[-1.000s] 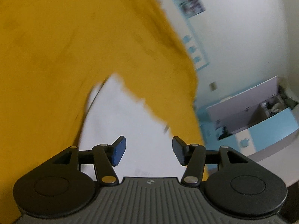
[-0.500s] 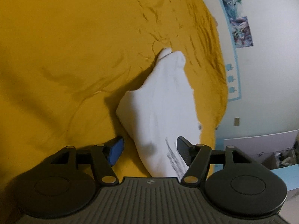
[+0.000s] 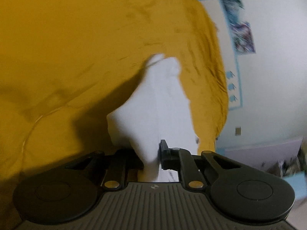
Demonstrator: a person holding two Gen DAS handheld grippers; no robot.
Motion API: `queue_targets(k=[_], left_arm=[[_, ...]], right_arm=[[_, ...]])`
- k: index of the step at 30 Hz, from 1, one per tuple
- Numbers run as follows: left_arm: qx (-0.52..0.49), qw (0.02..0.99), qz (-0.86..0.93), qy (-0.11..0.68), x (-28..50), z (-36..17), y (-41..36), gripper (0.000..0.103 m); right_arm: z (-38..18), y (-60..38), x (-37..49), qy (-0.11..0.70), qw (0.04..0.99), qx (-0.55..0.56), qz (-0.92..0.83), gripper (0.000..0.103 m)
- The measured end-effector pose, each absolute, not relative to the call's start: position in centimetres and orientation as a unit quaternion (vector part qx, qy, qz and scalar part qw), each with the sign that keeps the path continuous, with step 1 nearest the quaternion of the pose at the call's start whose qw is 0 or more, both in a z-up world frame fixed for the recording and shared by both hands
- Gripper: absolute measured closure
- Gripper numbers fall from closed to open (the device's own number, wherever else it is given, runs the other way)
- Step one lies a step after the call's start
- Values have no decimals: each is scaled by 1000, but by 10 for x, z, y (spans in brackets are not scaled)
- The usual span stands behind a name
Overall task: Fold small clothes
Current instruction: 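Grasp the folded sweatshirt end with both grippers and lift it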
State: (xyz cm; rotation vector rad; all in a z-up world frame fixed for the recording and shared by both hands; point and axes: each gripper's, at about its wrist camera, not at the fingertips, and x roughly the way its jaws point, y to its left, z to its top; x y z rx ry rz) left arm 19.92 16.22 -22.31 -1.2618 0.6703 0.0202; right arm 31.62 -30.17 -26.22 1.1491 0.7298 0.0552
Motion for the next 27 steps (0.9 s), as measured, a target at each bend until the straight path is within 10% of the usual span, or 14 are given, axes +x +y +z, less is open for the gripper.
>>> queue_targets(k=[8,18,27], left_arm=[[-583,759,-57,286,159,-181,140,93],[-591,732,-17,340,110,-245,117,93],[-484,804,37,343,70,-179,145,92]], right_arm=[[-212,-335,268,286,783,549,64,96],[-279,-380,207,326,759,563,32,97],[-224,-418,154,293,848,442,-7,51]])
